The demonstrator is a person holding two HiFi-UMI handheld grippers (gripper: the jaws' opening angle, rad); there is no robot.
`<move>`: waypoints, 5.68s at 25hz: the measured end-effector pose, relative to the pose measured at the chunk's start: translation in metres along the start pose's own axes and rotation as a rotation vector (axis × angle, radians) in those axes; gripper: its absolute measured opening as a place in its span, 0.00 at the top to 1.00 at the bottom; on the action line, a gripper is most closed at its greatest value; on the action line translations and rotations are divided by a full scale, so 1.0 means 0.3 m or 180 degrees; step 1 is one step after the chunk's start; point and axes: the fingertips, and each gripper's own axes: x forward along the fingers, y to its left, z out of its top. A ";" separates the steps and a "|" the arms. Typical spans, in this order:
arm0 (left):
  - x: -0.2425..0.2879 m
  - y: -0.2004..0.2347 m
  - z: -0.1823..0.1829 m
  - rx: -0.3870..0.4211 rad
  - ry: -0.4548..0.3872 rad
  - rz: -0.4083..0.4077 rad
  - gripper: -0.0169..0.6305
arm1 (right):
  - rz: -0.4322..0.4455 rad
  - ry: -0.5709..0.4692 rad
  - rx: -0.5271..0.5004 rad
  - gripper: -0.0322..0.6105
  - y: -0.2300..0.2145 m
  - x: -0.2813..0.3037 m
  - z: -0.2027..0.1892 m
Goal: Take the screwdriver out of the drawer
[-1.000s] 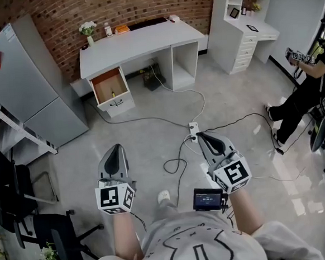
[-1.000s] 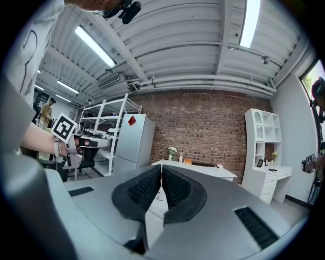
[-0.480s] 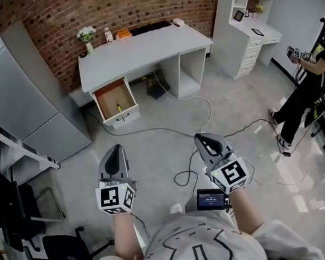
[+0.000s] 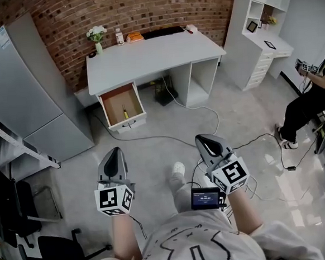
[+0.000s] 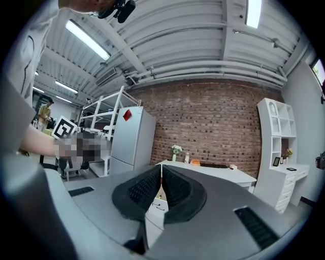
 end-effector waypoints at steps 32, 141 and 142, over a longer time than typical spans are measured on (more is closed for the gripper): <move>1.082 0.383 -0.231 -0.0176 0.0440 0.0405 0.96 | 0.0429 0.0227 0.0130 0.92 -0.675 1.057 -0.167; 1.702 0.994 -1.994 -0.1228 0.4003 0.0618 0.85 | 0.0496 0.2043 0.0962 0.92 -0.627 2.029 -1.578; 1.698 0.993 -1.989 -0.1236 0.3987 0.0611 0.85 | 0.0477 0.2033 0.0971 0.92 -0.631 2.029 -1.569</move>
